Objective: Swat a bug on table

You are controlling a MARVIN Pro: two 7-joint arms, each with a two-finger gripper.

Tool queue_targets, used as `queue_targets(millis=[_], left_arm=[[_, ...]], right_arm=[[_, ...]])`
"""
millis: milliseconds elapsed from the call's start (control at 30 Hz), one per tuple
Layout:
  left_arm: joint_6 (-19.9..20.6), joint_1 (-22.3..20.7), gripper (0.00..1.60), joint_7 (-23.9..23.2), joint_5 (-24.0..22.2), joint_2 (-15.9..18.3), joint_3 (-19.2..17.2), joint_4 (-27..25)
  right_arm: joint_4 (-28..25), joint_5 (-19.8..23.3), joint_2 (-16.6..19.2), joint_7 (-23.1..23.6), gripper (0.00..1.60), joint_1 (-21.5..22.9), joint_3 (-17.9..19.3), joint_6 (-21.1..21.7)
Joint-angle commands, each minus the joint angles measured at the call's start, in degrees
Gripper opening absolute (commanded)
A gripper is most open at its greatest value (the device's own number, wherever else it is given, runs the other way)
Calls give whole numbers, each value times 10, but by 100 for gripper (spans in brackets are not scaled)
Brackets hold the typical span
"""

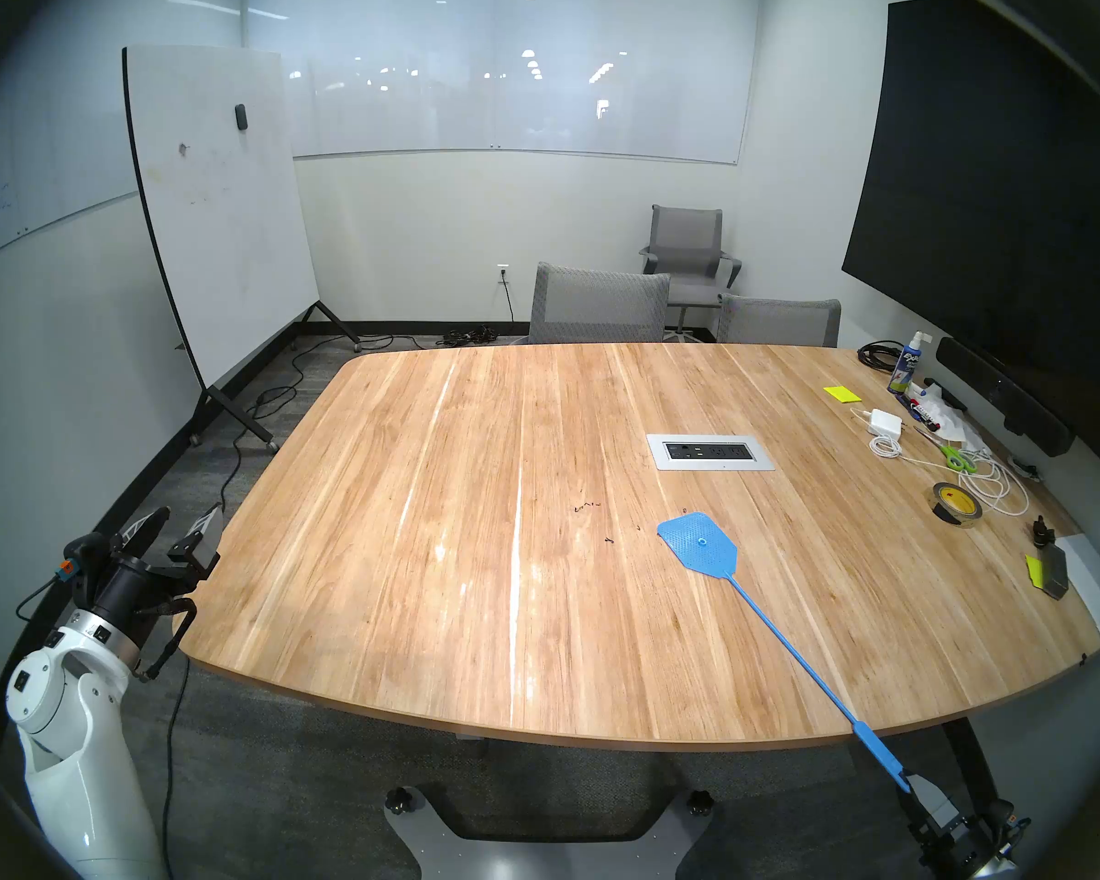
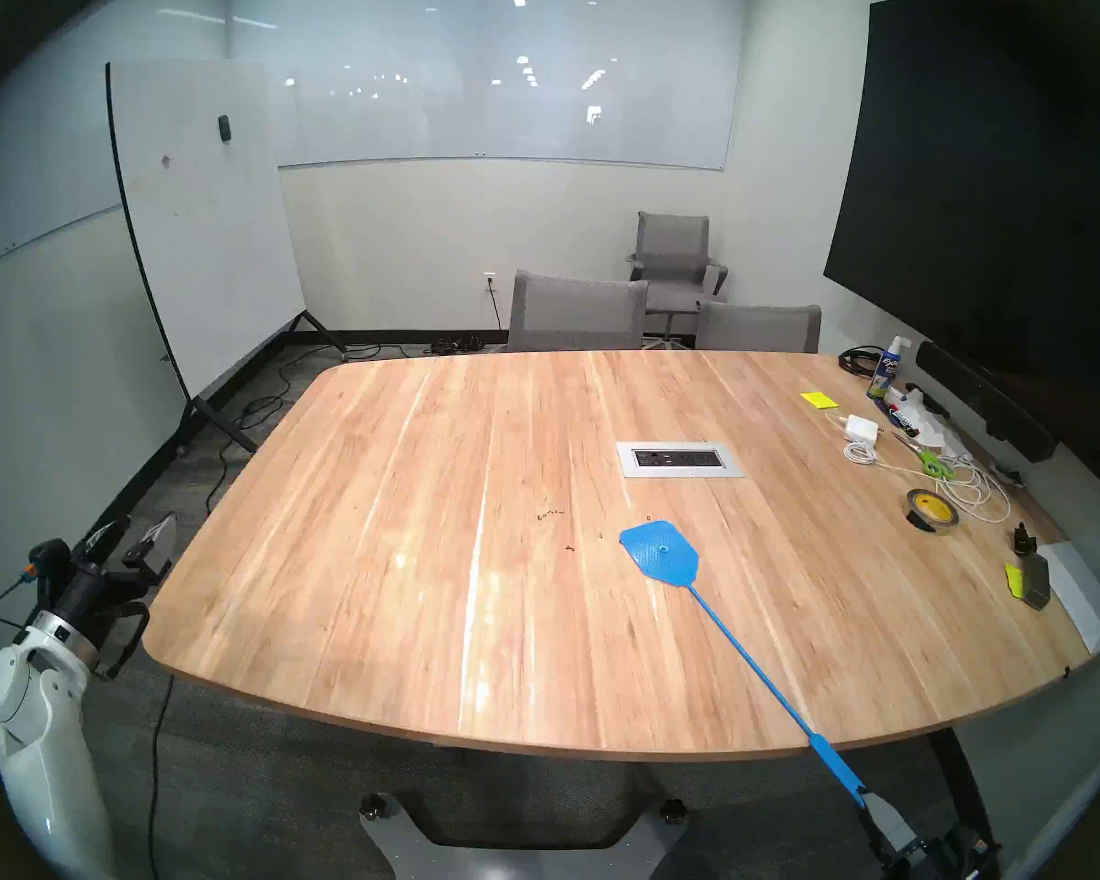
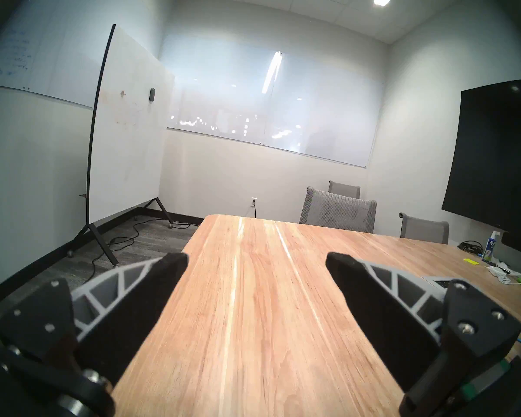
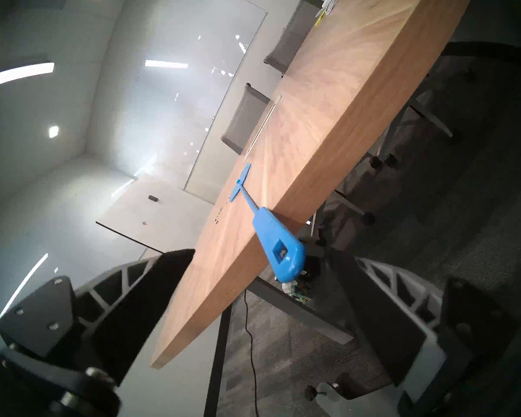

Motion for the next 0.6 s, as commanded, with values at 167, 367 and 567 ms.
queue_targets(millis=[167, 367, 567], left_arm=[[2, 0, 160, -1, -1, -1, -2, -10], [3, -1, 160, -1, 0, -1, -2, -10], [3, -1, 160, -2, 1, -2, -2, -10]], right_arm=[[-1, 13, 12, 23, 160, 6, 1, -2], [-4, 13, 12, 21, 160, 7, -2, -3], [-8, 11, 10, 17, 160, 9, -5, -3]])
